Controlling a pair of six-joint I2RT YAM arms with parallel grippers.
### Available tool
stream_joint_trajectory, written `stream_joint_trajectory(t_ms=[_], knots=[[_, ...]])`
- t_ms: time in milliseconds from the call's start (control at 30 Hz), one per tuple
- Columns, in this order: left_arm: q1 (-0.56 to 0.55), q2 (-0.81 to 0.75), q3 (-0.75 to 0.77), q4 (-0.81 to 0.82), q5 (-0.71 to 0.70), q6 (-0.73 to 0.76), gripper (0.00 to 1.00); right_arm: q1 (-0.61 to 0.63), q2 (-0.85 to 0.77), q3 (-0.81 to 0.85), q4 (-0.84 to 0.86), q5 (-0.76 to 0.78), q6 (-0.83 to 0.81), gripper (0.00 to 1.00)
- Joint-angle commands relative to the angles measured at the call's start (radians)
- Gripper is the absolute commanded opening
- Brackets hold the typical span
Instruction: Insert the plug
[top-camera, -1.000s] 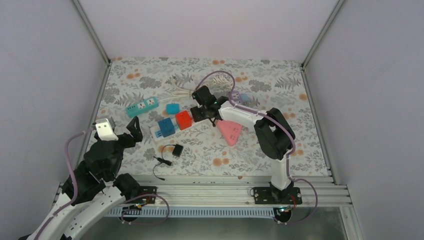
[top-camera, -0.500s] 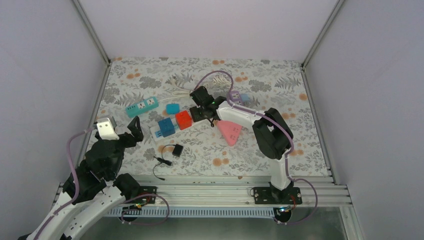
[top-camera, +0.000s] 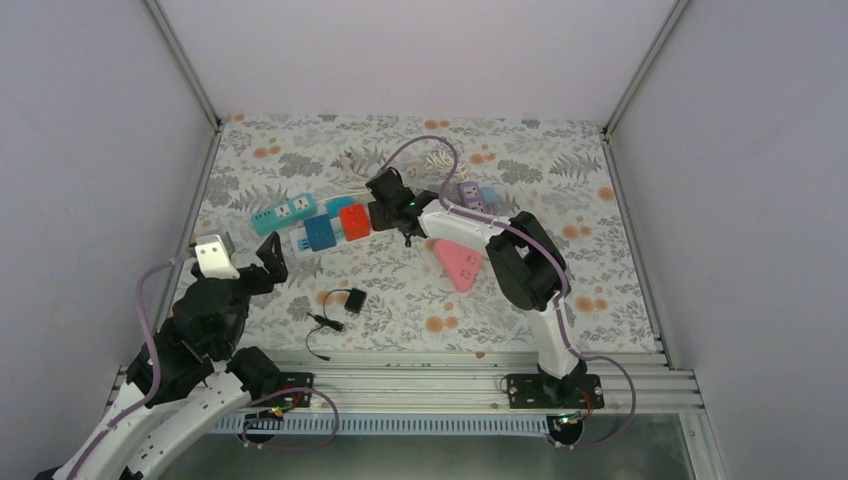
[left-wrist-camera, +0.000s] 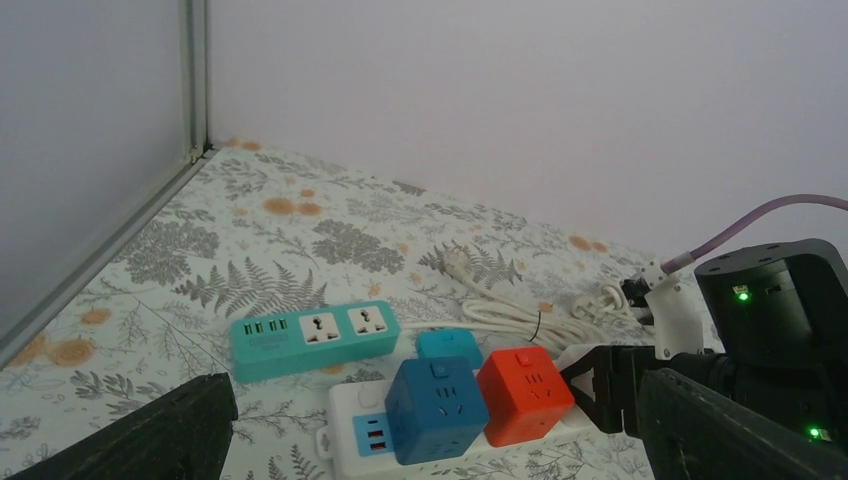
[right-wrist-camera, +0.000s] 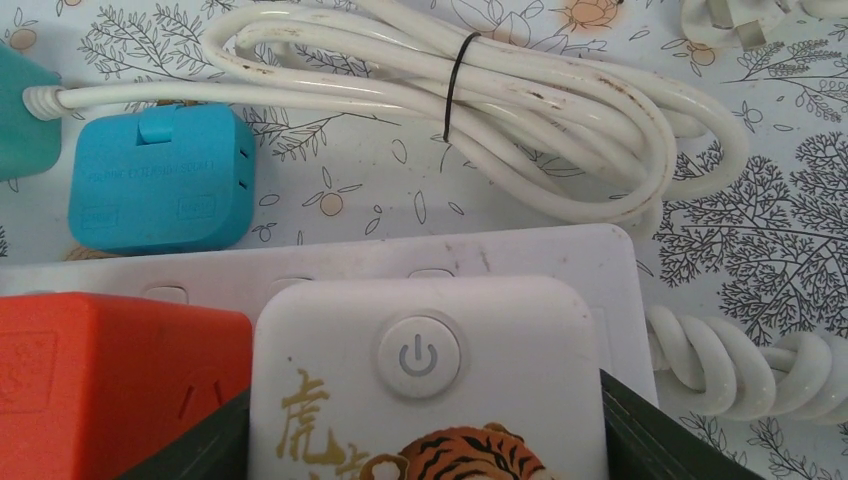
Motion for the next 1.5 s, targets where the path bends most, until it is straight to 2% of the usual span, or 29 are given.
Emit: stream_joint_trajectory(t_ms=[0, 533, 633, 867, 1100, 1300, 1467], knots=[[0.006, 0.018, 0.003, -0.004, -0.012, 0.011, 1.0, 0.0, 0.094, -0.047, -0.157, 0.008, 0.057, 0.51], [0.007, 0.078, 0.012, -0.006, -0.023, 0.003, 1.0, -0.018, -0.078, -0.149, -0.137, -0.049, -0.013, 0.52], [0.008, 0.095, 0.013, -0.003, -0.023, 0.003, 1.0, -0.018, -0.077, -0.14, -0.135, -0.086, -0.046, 0.6], [0.007, 0.171, 0.023, 0.003, -0.012, -0.012, 1.0, -0.018, -0.141, -0.106, -0.115, -0.05, -0.039, 0.88], [0.008, 0.292, 0.093, -0.002, -0.055, -0.084, 1.0, -0.018, -0.234, -0.07, -0.088, -0.051, -0.063, 0.95], [0.008, 0.309, 0.131, 0.094, -0.079, -0.023, 1.0, -0.007, -0.107, 0.126, -0.135, -0.055, -0.091, 0.95], [0.021, 0.37, 0.146, 0.162, -0.014, 0.017, 1.0, 0.008, 0.027, 0.284, -0.199, -0.062, -0.102, 0.92]])
